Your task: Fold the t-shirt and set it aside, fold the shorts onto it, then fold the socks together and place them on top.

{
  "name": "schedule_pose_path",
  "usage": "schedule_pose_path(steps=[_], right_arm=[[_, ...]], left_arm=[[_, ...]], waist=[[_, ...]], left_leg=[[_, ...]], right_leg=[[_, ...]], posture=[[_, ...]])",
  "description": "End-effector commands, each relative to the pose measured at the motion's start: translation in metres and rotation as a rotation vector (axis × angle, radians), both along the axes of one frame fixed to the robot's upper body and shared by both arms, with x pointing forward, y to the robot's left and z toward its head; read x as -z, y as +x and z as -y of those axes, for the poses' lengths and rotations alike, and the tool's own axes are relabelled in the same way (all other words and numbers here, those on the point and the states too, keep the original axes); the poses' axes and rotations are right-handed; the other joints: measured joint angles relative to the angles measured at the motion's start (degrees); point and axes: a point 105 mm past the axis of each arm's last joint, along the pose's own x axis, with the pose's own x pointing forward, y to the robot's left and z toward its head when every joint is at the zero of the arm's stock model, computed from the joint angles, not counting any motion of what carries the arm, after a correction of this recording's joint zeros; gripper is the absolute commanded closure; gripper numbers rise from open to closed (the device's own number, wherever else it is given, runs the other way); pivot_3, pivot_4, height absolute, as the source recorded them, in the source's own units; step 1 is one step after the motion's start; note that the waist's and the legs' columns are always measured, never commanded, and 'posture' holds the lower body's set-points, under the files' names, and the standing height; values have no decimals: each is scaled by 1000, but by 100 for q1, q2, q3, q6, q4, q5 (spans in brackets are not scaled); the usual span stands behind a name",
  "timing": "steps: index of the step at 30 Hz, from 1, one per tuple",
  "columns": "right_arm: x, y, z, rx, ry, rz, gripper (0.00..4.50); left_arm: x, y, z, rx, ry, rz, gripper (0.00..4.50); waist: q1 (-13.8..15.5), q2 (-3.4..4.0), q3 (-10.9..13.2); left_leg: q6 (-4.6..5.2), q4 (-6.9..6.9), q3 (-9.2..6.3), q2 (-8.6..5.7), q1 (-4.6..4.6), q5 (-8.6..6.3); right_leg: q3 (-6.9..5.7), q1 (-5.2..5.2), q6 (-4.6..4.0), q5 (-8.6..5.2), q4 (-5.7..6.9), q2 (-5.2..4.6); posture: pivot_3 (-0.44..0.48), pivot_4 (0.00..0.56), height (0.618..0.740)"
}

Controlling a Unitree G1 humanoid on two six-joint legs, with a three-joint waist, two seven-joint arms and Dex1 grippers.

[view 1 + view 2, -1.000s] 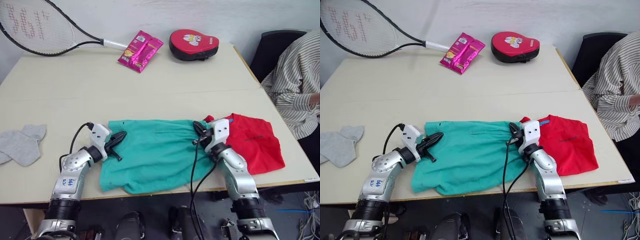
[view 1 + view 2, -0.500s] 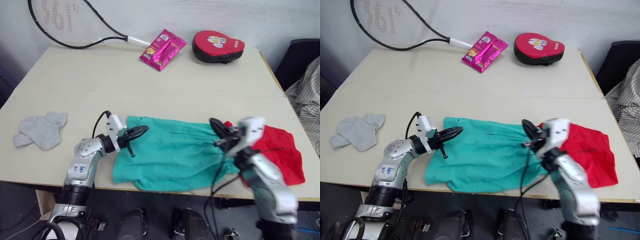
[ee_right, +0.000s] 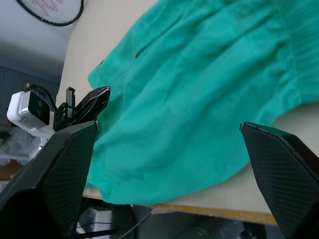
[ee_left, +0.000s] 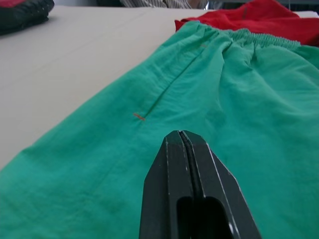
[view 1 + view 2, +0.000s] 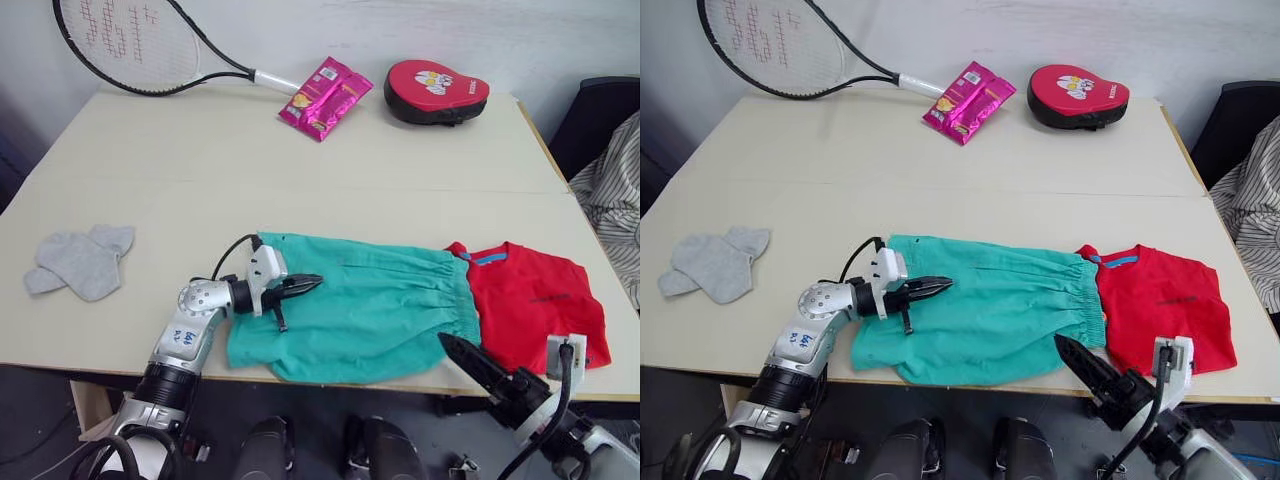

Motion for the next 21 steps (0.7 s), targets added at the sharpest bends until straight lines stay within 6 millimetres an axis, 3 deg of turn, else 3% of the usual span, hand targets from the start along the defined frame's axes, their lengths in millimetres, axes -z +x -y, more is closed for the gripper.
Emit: schedule_pose_path(steps=[1,13,19,21], right_arm=[[27,3,12,121,43,-108,47],[47,26,6,147,33,-136,47],[54,60,-4,145,22,-85,47],[58,75,-5,165,-2,-64,47]], left_arm=[[11,2,-6,-20,64,-17,4500],[17,-6,-4,103,26,-44,4500],[31,-1,-10,86,80,-71,4500],[36,-1,-12,85,92,-89,4500]], waist=[[0,2,0],[-17,6,2],[-65,-11,-17],[-136,69,-47]], left_leg=[[1,0,-3,2,1,-1],[50,9,24,0,7,-31],[31,12,26,9,13,-41],[31,0,20,55,-12,-42]], right_leg=[[0,7,1,1,-8,2],[15,7,3,14,-6,3],[27,23,18,26,-42,5],[38,61,4,74,-146,67]], posture=[[0,150,740],[0,150,740],[0,150,740],[0,150,740]])
